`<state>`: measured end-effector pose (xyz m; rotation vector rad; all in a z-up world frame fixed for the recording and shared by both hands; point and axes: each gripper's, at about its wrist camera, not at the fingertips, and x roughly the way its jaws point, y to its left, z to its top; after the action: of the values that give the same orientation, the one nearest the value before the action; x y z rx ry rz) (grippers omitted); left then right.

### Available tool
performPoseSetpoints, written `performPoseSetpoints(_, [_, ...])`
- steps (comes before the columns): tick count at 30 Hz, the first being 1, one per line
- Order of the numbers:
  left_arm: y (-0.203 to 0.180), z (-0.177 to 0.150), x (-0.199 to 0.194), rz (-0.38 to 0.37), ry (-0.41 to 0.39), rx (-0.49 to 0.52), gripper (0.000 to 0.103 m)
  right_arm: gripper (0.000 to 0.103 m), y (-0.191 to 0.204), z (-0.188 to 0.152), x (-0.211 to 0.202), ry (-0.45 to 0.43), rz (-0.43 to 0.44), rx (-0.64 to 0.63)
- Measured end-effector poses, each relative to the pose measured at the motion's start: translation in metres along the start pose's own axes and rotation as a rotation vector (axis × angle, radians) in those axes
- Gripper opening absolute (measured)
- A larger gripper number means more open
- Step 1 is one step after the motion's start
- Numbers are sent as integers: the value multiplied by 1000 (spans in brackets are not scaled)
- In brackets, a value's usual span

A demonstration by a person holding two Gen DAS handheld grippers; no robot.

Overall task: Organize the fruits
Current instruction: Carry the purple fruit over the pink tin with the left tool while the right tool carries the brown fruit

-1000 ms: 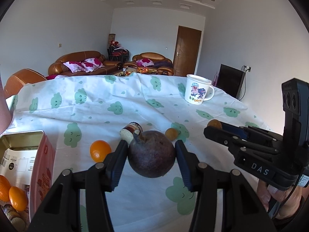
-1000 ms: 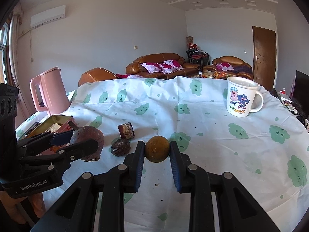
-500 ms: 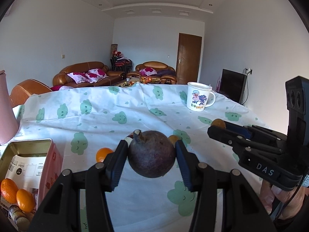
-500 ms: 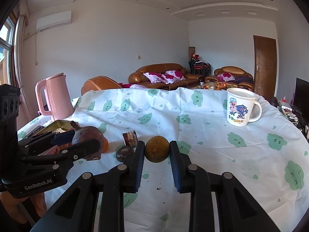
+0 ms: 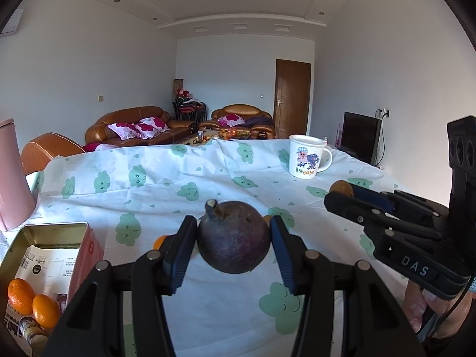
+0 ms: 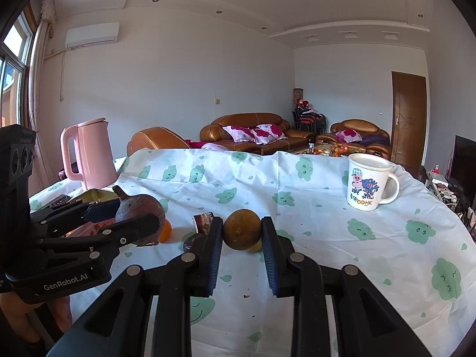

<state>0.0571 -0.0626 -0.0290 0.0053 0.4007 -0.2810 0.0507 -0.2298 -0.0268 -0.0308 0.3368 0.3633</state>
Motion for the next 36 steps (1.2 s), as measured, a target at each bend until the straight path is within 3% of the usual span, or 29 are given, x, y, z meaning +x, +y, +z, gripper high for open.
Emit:
performPoseSetpoints(18, [-7, -1, -15, 36, -82, 36, 52, 28, 5, -1, -17, -89, -9, -34])
performPoseSetpoints(24, [-7, 0, -18, 33, -96, 41, 52, 28, 12, -1, -15, -80, -30, -61])
performPoseSetpoints(30, [5, -2, -24, 27, -84, 21, 52, 28, 32, 6, -8, -49, 22, -85])
performPoseSetpoints(36, [40, -5, -35, 60, -60, -36, 52, 28, 67, 23, 8, -2, 135, -113])
